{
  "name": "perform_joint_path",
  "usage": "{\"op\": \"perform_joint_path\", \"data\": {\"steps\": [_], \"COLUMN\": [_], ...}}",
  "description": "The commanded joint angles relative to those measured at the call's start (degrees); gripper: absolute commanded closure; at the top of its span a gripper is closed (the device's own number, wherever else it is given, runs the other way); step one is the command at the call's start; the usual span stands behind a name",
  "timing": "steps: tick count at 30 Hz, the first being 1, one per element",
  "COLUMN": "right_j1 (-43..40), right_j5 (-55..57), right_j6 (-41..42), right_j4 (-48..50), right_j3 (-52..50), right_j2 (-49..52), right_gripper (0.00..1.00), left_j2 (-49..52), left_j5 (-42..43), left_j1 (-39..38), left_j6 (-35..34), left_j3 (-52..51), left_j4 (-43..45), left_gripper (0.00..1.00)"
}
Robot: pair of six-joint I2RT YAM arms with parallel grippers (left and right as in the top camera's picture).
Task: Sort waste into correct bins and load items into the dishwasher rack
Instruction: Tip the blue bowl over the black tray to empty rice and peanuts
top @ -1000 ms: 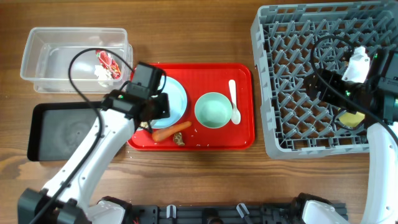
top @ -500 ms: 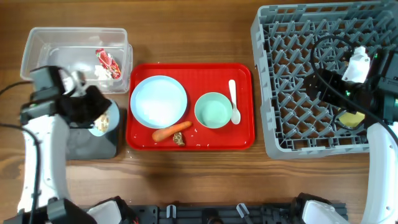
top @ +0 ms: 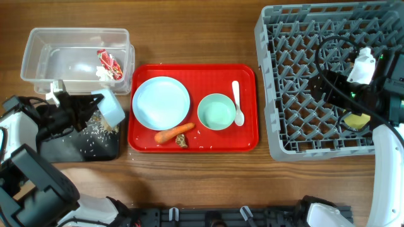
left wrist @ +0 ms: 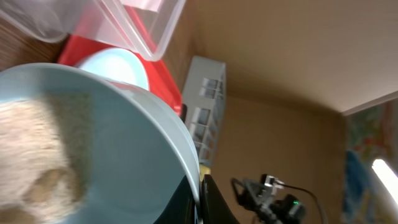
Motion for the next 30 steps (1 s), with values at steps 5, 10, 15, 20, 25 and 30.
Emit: {"op": "perform_joint_path", "data": {"steps": [5,10,15,20,25,30], "right_j1": [0.2,0.2,0.2,0.2,0.2,0.2], "right_j5": [0.8,0.8,1.2,1.2,1.2,1.2], "right_j6": [-0.8,-0.8,-0.8,-0.8,-0.8,-0.8], "right_j4": [-0.5,-0.7,-1.0,-1.1,-1.4,-2.1], "right_j3": [0.9,0.9,0.9,0.9,0.9,0.9], "right_j2": [-0.3,-0.3,-0.3,-0.3,-0.3,-0.3], "right_gripper": [0.10,0.09,0.10,0.09,0.10,0.10], "left_j2": [1.4,1.4,1.4,1.5,2.0,1.9], "left_j5": [5.7,3.8,2.6,-1.3,3.0,5.6], "left_j1": [1.5,5.5,9.2,11.8,12.1,12.1], "left_j6": [2.1,3.3,3.3,3.3,2.8,8.2], "left_j3": [-0.2,-0.2,-0.2,-0.2,-0.2,-0.2], "left_j4": [-1.5,-2.2,-2.5,-1.1,-2.4,-5.5], "left_gripper": [0.96,0.96,0.96,0.96,0.96,0.96]}}
